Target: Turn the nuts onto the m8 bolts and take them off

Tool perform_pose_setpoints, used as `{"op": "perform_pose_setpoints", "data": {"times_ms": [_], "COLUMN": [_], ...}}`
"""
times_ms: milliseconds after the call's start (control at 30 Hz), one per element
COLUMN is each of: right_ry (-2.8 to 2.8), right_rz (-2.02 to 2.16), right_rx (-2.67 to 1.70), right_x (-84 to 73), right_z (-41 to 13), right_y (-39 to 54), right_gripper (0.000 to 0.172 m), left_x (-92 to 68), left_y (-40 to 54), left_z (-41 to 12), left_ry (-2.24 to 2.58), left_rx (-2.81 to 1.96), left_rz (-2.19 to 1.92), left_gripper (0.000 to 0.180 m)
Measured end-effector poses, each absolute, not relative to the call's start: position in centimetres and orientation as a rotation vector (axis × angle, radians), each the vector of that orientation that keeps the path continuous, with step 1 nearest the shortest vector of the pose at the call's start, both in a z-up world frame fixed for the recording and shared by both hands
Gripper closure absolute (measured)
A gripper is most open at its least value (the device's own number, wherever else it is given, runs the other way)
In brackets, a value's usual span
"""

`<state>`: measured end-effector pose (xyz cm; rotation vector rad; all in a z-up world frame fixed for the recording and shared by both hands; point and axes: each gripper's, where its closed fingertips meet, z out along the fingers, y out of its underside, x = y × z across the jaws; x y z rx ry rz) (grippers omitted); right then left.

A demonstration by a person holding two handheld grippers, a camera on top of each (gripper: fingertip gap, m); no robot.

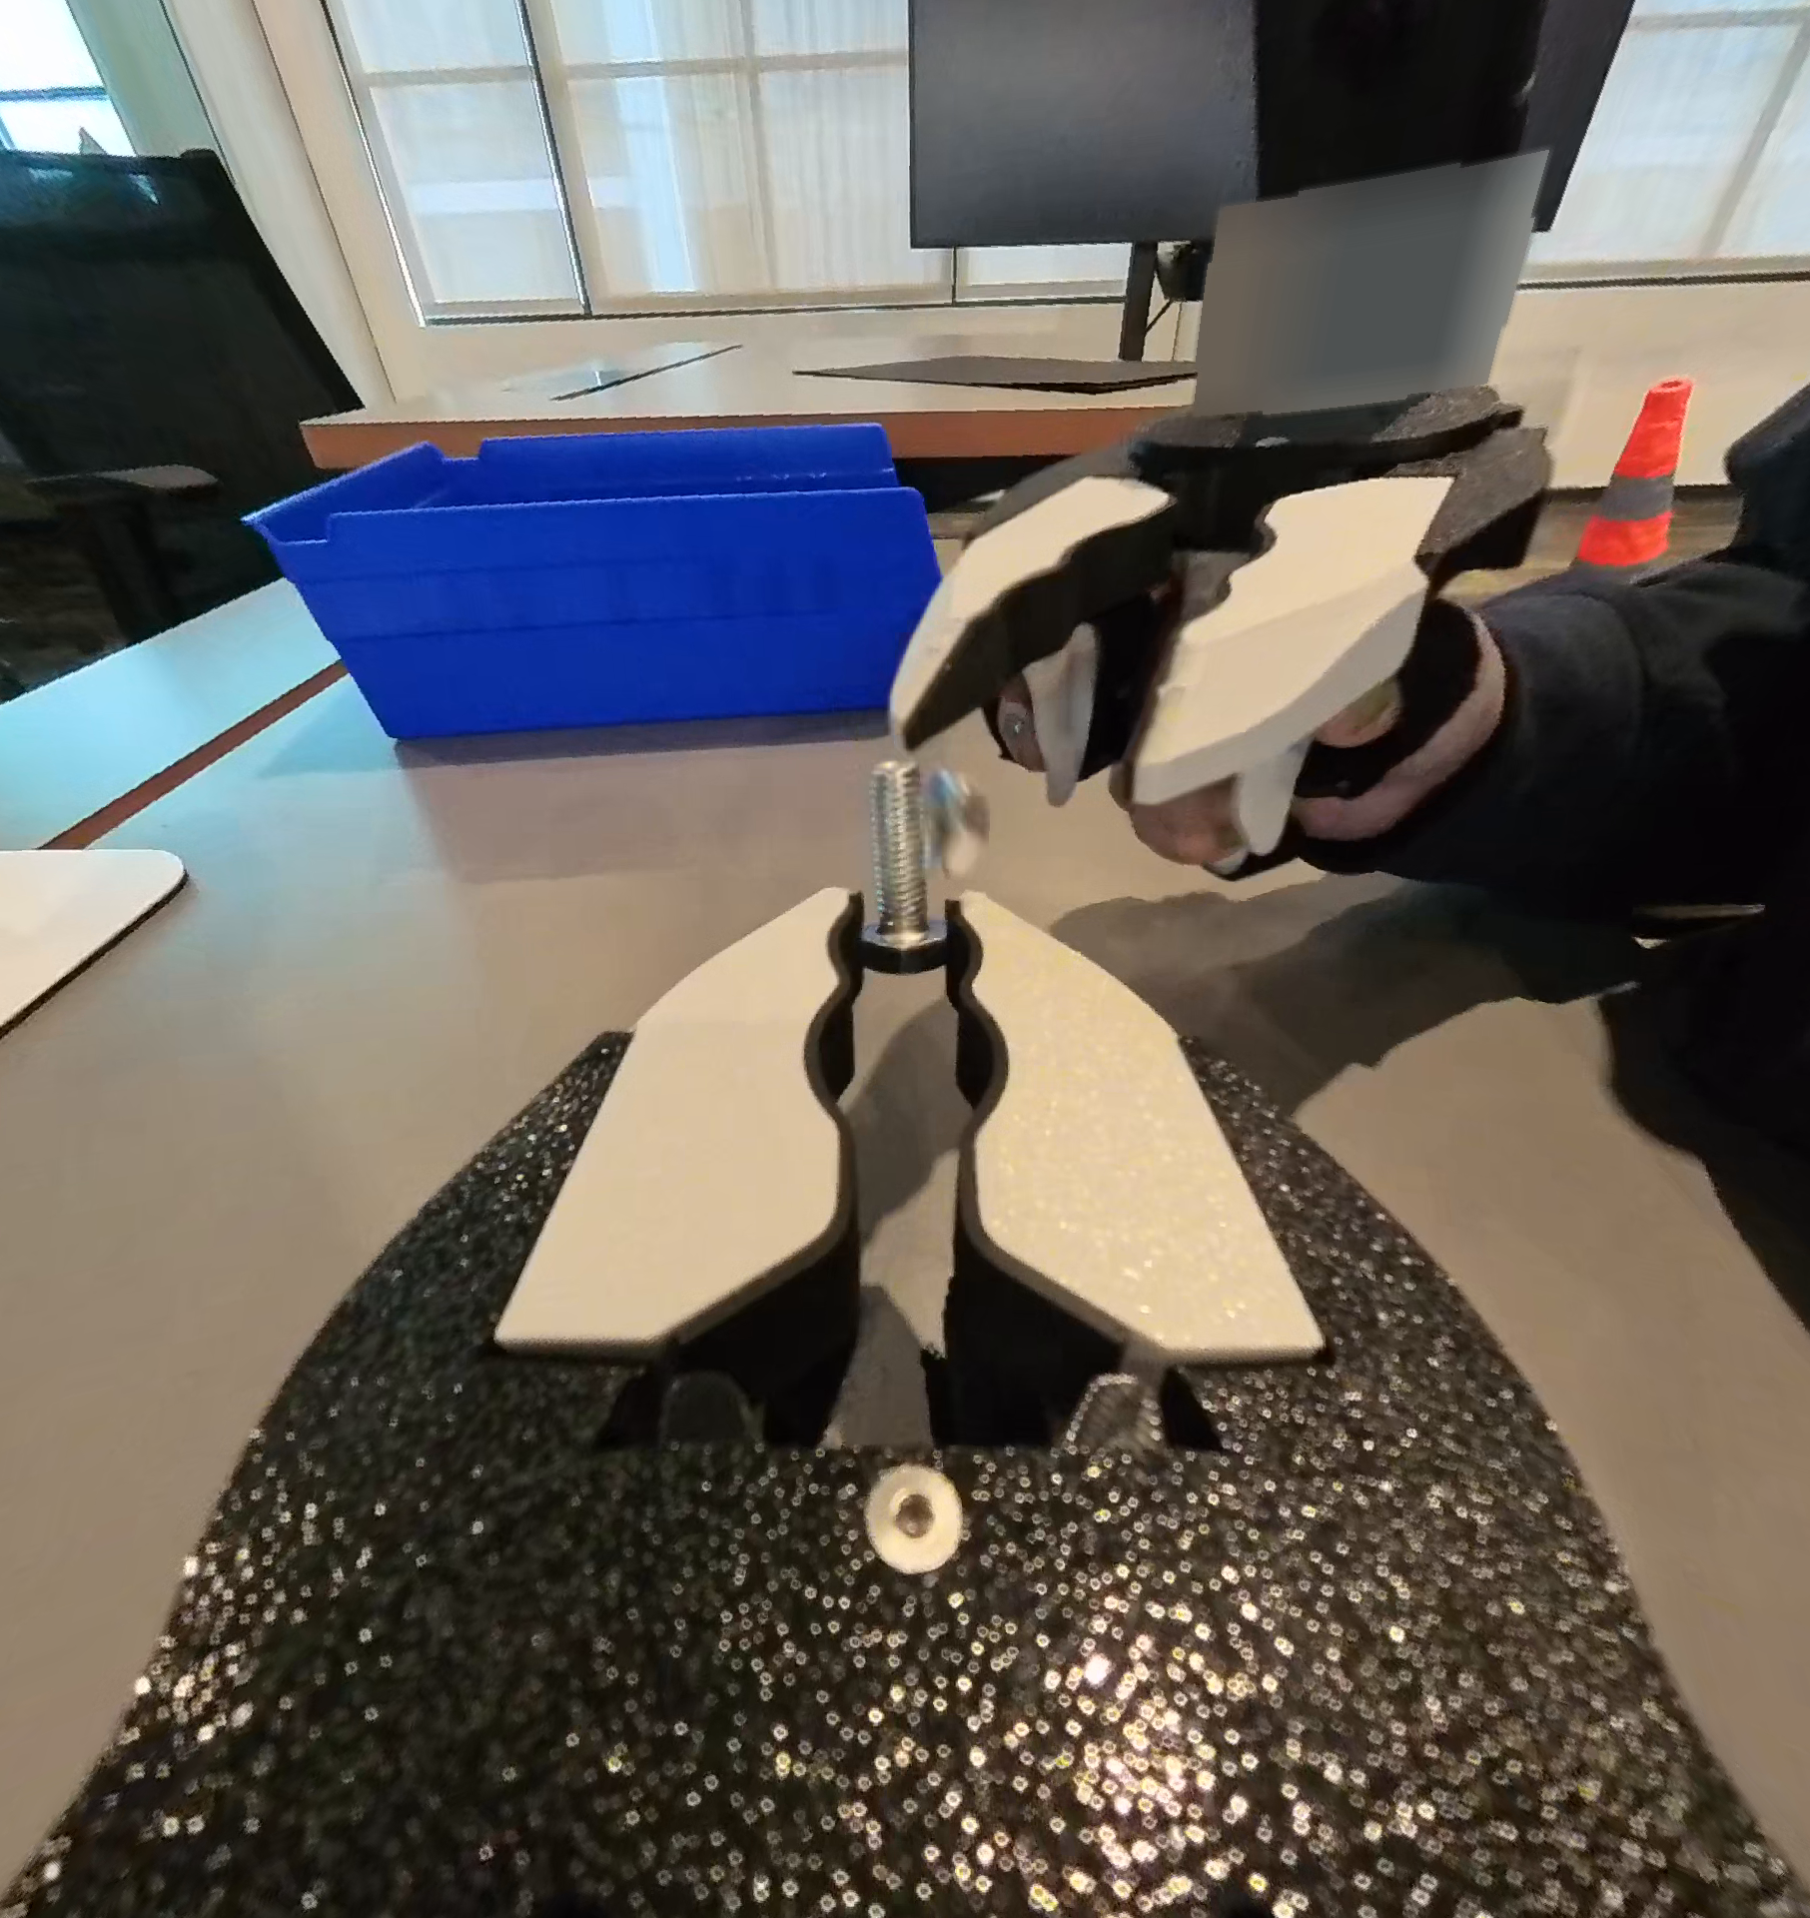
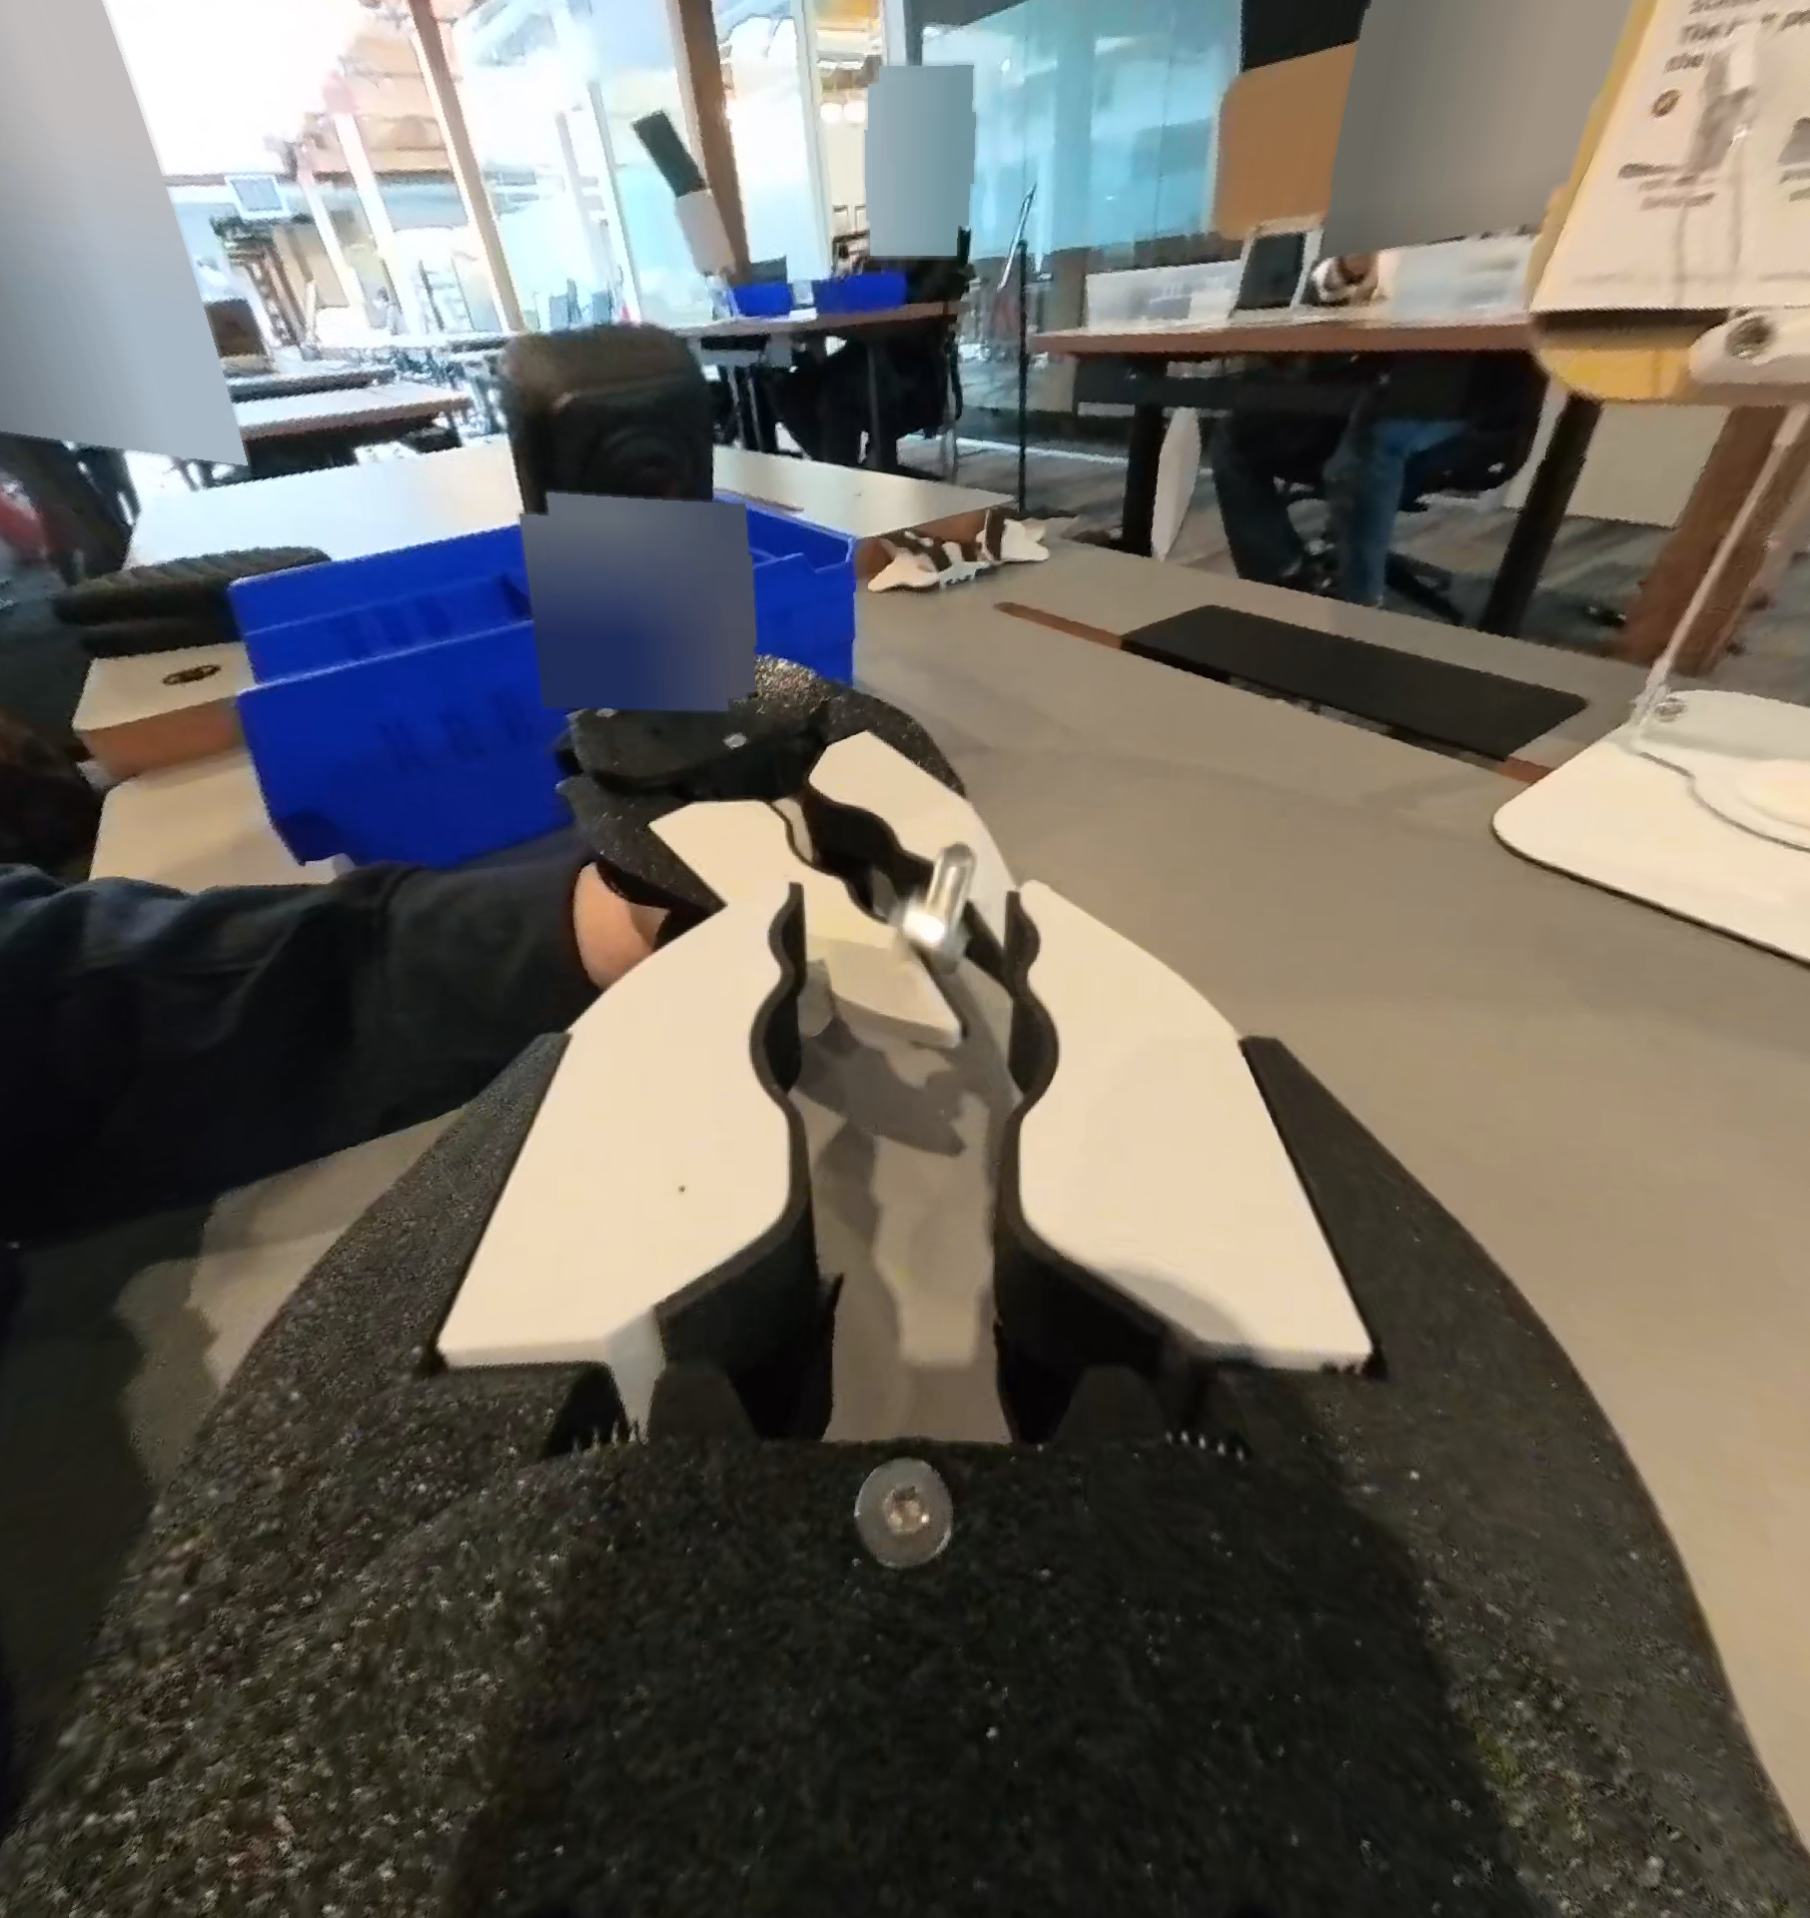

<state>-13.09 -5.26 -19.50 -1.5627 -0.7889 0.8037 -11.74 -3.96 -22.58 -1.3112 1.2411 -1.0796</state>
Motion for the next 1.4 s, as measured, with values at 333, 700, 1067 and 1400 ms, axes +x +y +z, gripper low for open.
{"op": "perform_pose_setpoints", "data": {"times_ms": [333, 700, 1067, 1400], "right_ry": [-0.767, -0.539, -0.334, -0.385], "right_rz": [0.698, 0.908, 0.641, -0.112], "right_rx": [-1.558, -1.621, -1.626, -1.991], "right_x": [-12.6, -9.4, 2.1, 14.4], "right_z": [-21.9, -21.9, -19.1, -24.9], "right_y": [-2.8, 0.3, -2.2, -8.9], "right_gripper": [0.139, 0.146, 0.144, 0.146], "left_x": [-11.9, -12.4, -12.6, -12.5], "left_y": [-3.0, -2.2, -2.0, -2.1], "left_z": [-22.9, -22.7, -22.5, -22.6], "left_ry": [1.204, 1.145, 1.116, 1.123], "left_rx": [-1.366, -1.382, -1.392, -1.390], "left_rz": [-1.033, -0.996, -1.023, -1.023], "left_gripper": [0.166, 0.166, 0.166, 0.166]}}
